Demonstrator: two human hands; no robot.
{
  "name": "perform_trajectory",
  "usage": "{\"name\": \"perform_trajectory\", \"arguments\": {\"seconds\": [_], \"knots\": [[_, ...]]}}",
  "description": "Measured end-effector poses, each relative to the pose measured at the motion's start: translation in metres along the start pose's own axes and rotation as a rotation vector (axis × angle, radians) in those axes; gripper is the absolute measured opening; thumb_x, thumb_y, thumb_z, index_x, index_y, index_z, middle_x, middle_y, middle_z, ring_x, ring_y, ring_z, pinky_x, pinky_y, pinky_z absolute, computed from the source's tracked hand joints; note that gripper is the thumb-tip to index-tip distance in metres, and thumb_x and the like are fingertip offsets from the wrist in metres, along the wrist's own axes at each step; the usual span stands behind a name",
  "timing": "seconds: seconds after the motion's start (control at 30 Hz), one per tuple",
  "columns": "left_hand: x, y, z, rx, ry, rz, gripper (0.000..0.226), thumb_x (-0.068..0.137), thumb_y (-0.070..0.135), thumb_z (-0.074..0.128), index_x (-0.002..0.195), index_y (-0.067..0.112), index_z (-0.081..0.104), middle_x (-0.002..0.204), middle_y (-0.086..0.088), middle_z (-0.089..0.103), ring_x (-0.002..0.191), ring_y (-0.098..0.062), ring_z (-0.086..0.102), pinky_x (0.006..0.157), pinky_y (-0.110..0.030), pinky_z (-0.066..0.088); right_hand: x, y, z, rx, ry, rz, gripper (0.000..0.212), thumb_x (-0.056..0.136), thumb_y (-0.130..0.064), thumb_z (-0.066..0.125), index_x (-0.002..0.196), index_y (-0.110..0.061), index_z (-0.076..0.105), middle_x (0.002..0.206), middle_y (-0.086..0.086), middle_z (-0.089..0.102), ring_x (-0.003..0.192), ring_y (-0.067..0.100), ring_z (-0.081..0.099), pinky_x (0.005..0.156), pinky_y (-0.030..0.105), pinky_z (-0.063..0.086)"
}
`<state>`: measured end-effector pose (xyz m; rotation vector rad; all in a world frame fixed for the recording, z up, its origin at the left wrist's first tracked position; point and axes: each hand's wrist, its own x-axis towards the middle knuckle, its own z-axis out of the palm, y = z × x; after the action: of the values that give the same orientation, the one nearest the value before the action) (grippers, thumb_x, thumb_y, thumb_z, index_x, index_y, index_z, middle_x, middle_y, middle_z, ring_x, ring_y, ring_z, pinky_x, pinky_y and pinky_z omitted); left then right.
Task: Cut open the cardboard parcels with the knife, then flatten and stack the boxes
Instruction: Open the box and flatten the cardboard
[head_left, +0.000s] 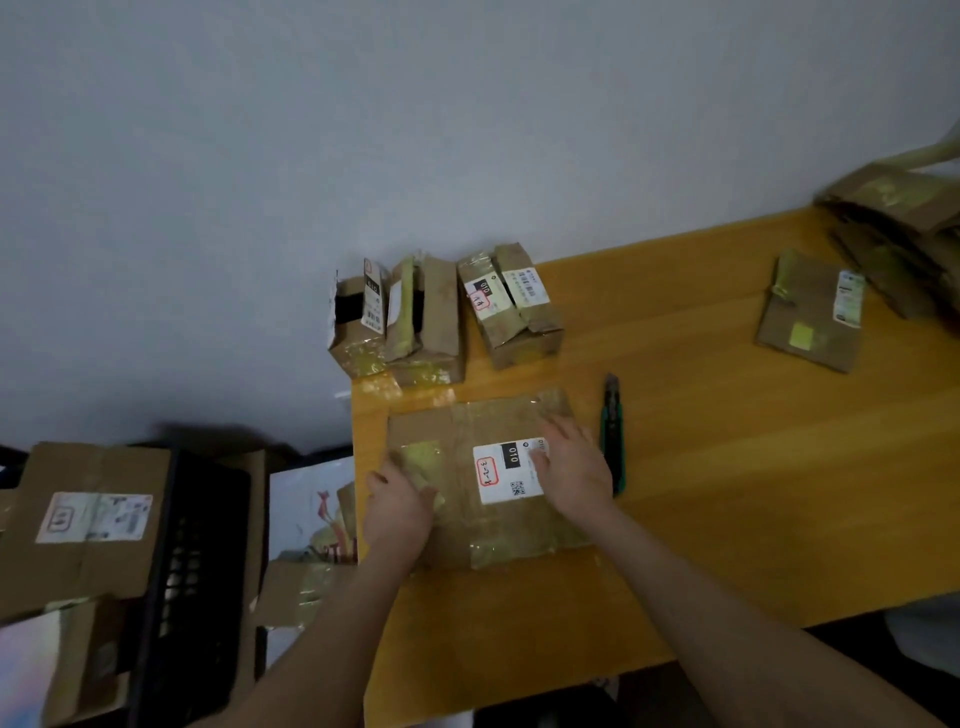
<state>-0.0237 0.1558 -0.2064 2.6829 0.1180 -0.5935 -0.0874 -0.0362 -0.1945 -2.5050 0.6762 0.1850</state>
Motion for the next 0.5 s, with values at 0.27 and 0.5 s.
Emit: {"name": "perform_trajectory", "arguments": {"seconds": [0.27, 0.5], "knots": [[0.027, 0.015, 0.034, 0.419, 0.037, 0.546, 0.060, 0.103, 0.045, 0.020, 0.149, 0.034, -0.017, 0.157, 0.004, -0.020, 0.148, -0.025, -0.014, 0.118, -0.056, -0.004, 0.027, 0.001, 0.044, -0.411, -0.123, -0.254, 0.067, 0.093, -0.064, 0.004, 0.151, -0.033, -0.010, 0.157, 0.003, -0.023, 0.144, 0.030, -0.024, 0.110, 0.048, -0.019], [0.048, -0.005, 0.073, 0.464, 0.130, 0.572, 0.058, 0.097, 0.051, 0.023, 0.151, 0.032, 0.025, 0.159, -0.003, 0.023, 0.146, -0.032, 0.022, 0.109, -0.069, 0.014, 0.041, 0.017, 0.087, -0.441, -0.065, -0.275, 0.062, 0.094, -0.061, 0.006, 0.149, -0.034, 0.006, 0.160, 0.005, 0.002, 0.146, 0.031, -0.007, 0.115, 0.055, -0.003]]}}
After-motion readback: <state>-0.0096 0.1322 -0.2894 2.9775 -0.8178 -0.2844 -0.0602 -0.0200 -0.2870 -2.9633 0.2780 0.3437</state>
